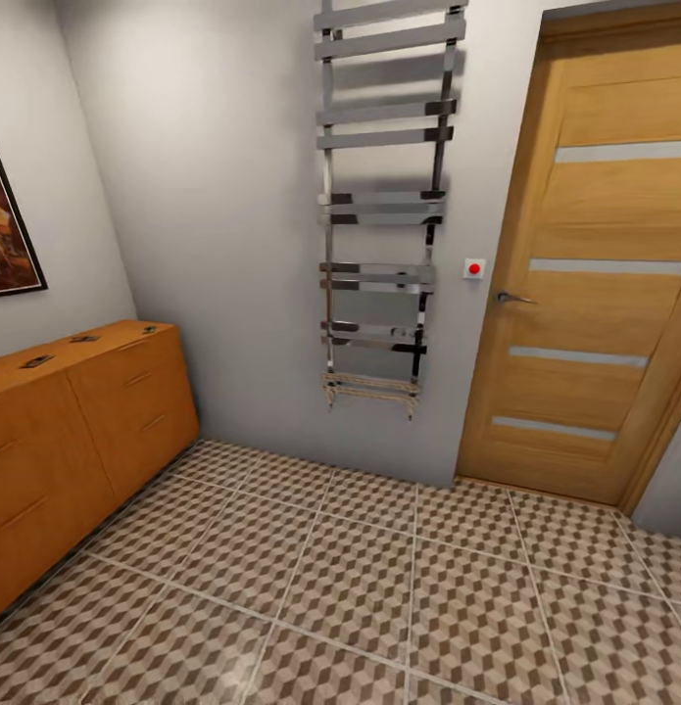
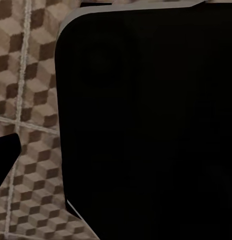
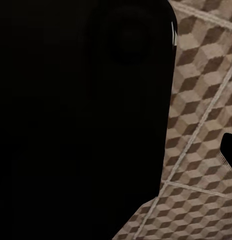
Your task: Take the four mousetraps from the cabinet in the bathroom and place them on the bathroom floor. Make sure all four end up on the same floor surface, and ensure that at least two of them are either under or directly next to the same bathroom sink.
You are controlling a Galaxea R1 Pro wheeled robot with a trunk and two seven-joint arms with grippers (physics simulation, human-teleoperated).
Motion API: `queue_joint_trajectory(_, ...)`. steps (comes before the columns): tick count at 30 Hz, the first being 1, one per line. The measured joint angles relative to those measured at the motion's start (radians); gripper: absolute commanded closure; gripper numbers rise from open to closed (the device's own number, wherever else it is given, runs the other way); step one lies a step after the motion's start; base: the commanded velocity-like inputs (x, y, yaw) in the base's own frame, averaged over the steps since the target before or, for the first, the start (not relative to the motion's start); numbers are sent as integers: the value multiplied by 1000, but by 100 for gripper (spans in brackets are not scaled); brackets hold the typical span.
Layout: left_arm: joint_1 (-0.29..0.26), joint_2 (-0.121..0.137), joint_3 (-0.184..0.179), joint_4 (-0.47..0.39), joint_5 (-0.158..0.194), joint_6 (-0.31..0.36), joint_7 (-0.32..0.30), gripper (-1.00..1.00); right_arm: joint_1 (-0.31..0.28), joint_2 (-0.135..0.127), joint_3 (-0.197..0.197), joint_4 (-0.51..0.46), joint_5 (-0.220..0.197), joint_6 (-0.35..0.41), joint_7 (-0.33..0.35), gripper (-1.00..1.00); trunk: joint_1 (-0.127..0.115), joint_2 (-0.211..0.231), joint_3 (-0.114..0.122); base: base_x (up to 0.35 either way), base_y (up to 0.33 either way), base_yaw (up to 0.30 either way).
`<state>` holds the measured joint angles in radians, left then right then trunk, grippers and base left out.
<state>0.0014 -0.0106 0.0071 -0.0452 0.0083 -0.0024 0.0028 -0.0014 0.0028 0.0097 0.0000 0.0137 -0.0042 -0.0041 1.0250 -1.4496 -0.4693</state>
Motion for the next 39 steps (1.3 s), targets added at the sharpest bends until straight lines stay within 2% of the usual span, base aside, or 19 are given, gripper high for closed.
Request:
queue_joint_trajectory(16, 0, 0, 0, -2, 1, -1, 0, -100, 0, 0, 0, 0, 0, 0, 0, -100, 0, 0, 0, 0, 0, 275)
queue_joint_trajectory(29, 0, 0, -1, -3, 20, -1, 0, -100, 0, 0, 0, 0, 0, 0, 0, -100, 0, 0, 0, 19, 0, 275)
queue_joint_trajectory(35, 0, 2, -1, -3, 40, -1, 0, -100, 0, 0, 0, 0, -1, 0, 0, -100, 0, 0, 0, 205, 0, 258)
queue_joint_trajectory(39, 0, 3, -1, -4, 71, 0, 0, -100, 0, 0, 1, 0, -1, 0, 0, -100, -1, 0, 0, 277, 0, 129)
